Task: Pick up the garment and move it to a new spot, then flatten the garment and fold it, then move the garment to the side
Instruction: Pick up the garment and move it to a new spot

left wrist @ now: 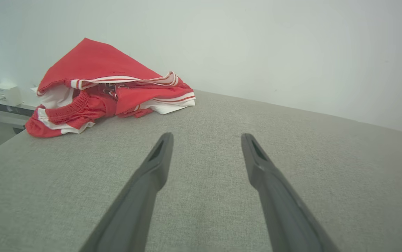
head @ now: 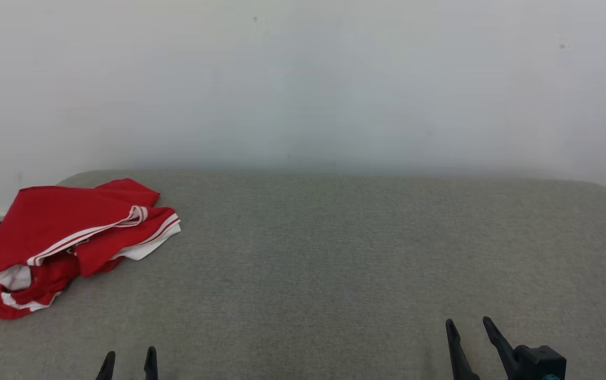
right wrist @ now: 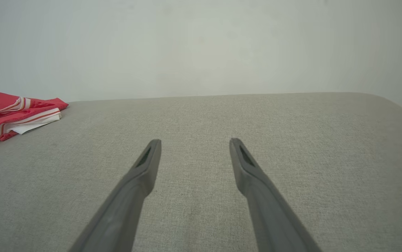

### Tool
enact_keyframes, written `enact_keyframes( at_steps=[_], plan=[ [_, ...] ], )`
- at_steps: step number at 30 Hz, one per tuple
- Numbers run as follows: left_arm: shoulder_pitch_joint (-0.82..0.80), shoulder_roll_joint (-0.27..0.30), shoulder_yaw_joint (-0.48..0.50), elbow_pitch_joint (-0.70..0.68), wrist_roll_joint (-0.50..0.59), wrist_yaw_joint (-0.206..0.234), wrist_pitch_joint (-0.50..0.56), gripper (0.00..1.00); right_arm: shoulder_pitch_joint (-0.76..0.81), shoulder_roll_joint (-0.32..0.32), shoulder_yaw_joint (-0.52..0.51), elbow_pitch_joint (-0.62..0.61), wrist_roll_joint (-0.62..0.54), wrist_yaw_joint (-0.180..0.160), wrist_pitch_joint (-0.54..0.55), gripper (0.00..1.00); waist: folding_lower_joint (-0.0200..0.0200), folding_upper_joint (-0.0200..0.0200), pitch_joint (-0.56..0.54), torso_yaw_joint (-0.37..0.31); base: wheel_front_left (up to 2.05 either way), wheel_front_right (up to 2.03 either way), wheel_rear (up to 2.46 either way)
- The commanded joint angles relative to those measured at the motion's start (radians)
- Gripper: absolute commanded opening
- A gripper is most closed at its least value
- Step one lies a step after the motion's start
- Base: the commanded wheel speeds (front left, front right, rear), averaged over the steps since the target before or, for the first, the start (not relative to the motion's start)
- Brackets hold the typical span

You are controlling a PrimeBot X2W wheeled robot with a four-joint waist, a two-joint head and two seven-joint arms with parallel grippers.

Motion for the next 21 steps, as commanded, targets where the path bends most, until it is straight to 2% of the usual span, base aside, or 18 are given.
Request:
enact_keyframes(
  at_steps=[1,14,21],
  plan=[
    [0.016,0.007,0.005,-0.004,0.005,0.006,-0.001,1.0,0.006,0.001,0.003,0.001,0.007,-0.002,-0.006,1.0,0.0,0.0,-0.009,0.064,0.0,0.0,0.0],
    [0.052,0.042,0.035,-0.031,0.012,0.023,-0.001,1.0,0.011,0.001,0.046,0.028,0.06,-0.002,-0.037,1.0,0.0,0.0,-0.013,0.313,0.0,0.0,0.0],
    [0.074,0.037,0.077,-0.08,-0.019,0.053,-0.001,1.0,-0.053,0.0,0.102,0.049,0.068,-0.002,-0.043,1.0,0.0,0.0,0.037,0.37,0.0,0.0,0.0]
  ],
)
